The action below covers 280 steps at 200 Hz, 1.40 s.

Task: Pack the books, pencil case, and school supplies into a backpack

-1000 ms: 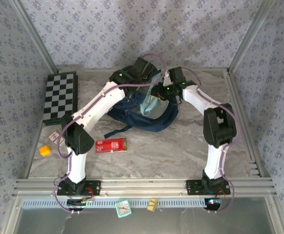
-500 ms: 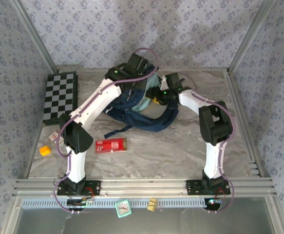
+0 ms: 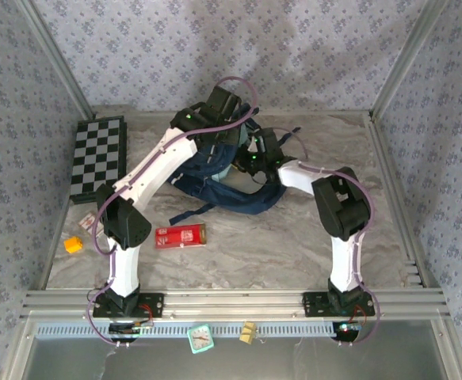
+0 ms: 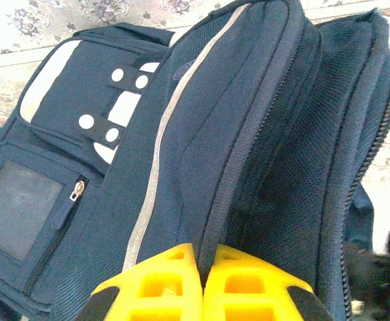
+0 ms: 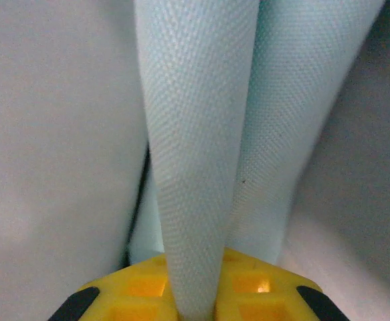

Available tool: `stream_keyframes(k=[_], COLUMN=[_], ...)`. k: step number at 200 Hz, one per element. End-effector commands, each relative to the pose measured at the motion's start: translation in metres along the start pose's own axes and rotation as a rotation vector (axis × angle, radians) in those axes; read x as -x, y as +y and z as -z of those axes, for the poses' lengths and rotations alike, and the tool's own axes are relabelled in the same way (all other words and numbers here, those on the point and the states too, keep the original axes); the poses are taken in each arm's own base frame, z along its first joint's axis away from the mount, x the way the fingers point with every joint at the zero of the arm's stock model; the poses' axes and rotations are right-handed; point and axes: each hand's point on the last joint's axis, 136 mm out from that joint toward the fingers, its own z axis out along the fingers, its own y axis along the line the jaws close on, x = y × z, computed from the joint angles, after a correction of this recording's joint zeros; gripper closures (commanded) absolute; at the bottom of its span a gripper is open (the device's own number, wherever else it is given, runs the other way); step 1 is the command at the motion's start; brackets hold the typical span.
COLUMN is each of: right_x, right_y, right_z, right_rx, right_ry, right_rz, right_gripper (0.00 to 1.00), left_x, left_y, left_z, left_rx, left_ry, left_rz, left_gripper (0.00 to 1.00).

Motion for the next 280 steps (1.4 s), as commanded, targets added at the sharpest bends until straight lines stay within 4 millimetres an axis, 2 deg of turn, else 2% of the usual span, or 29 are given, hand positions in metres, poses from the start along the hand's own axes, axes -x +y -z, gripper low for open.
stream_keyframes(k=[1, 11, 23, 38, 42, 52, 67, 85, 105, 115, 132, 142, 146, 163, 177, 187, 202, 219, 242, 259, 263, 267, 280], right_x=[0.001, -0.007, -0.013, -0.008, -0.013, -0.008, -0.004, 0.004, 0.027, 0.040, 0.056, 0.060, 0.068, 0.068, 0.071, 0.070, 0.070, 0.069, 0.066, 0.062, 0.064, 0.056, 0.048], right_y=[0.018, 0.034, 0.041, 0.042, 0.027, 0.021, 0.006, -0.018, -0.033, -0.046, -0.054, -0.051, -0.040, -0.038, -0.028, -0.028, -0.024, -0.028, -0.042, -0.060, -0.059, -0.070, -0.073], right_z=[-0.017, -0.022, -0.023, -0.007, -0.002, 0.015, 0.038, 0.059, 0.070, 0.073, 0.072, 0.065, 0.063, 0.046, 0.028, 0.017, 0.016, 0.038, 0.087, 0.124, 0.133, 0.141, 0.168], right_rx=[0.060, 0.115, 0.140, 0.141, 0.108, 0.092, 0.014, -0.094, -0.119, -0.155, -0.153, -0.138, -0.125, -0.150, -0.133, -0.136, -0.135, -0.174, -0.277, -0.366, -0.372, -0.400, -0.438], right_ry=[-0.185, -0.205, -0.174, -0.173, -0.160, -0.158, -0.159, -0.154, -0.159, -0.162, -0.172, -0.163, -0.170, -0.146, -0.138, -0.121, -0.132, -0.166, -0.175, -0.175, -0.188, -0.179, -0.201], right_rz=[-0.048, -0.010, 0.009, 0.031, 0.025, 0.046, 0.074, 0.105, 0.078, 0.040, 0.001, 0.002, 0.015, 0.019, 0.032, 0.032, 0.033, 0.044, 0.047, 0.044, 0.053, 0.050, 0.077], right_gripper=[0.83, 0.80, 0.73, 0.64, 0.61, 0.54, 0.50, 0.49, 0.51, 0.55, 0.65, 0.69, 0.71, 0.78, 0.80, 0.82, 0.85, 0.84, 0.78, 0.78, 0.78, 0.78, 0.75], left_x=[0.045, 0.045, 0.046, 0.045, 0.045, 0.044, 0.042, 0.039, 0.036, 0.034, 0.033, 0.033, 0.032, 0.031, 0.029, 0.026, 0.020, 0.009, -0.011, -0.024, -0.028, -0.033, -0.046], left_y=[-0.010, -0.003, 0.004, 0.011, 0.013, 0.016, 0.018, 0.018, 0.016, 0.016, 0.015, 0.014, 0.013, 0.010, 0.008, 0.006, 0.005, 0.001, -0.009, -0.027, -0.032, -0.037, -0.048], left_z=[0.023, 0.021, 0.021, 0.021, 0.021, 0.023, 0.025, 0.025, 0.024, 0.023, 0.023, 0.022, 0.022, 0.019, 0.017, 0.013, 0.009, 0.004, -0.010, -0.017, -0.018, -0.020, -0.019], left_rx=[-0.072, -0.044, -0.020, -0.017, -0.015, -0.012, -0.027, -0.031, -0.042, -0.045, -0.051, -0.057, -0.059, -0.075, -0.082, -0.089, -0.095, -0.108, -0.140, -0.184, -0.199, -0.217, -0.262], left_ry=[-0.165, -0.171, -0.173, -0.168, -0.166, -0.170, -0.172, -0.166, -0.155, -0.148, -0.143, -0.139, -0.136, -0.128, -0.120, -0.107, -0.079, -0.047, 0.021, 0.058, 0.069, 0.086, 0.141], left_rz=[0.118, 0.131, 0.146, 0.155, 0.154, 0.153, 0.141, 0.131, 0.122, 0.120, 0.120, 0.118, 0.118, 0.120, 0.128, 0.129, 0.134, 0.131, 0.128, 0.105, 0.093, 0.081, 0.066], left_gripper=[1.00, 1.00, 1.00, 1.00, 1.00, 1.00, 1.00, 1.00, 1.00, 1.00, 1.00, 1.00, 1.00, 1.00, 1.00, 1.00, 1.00, 1.00, 1.00, 1.00, 0.98, 0.96, 0.85])
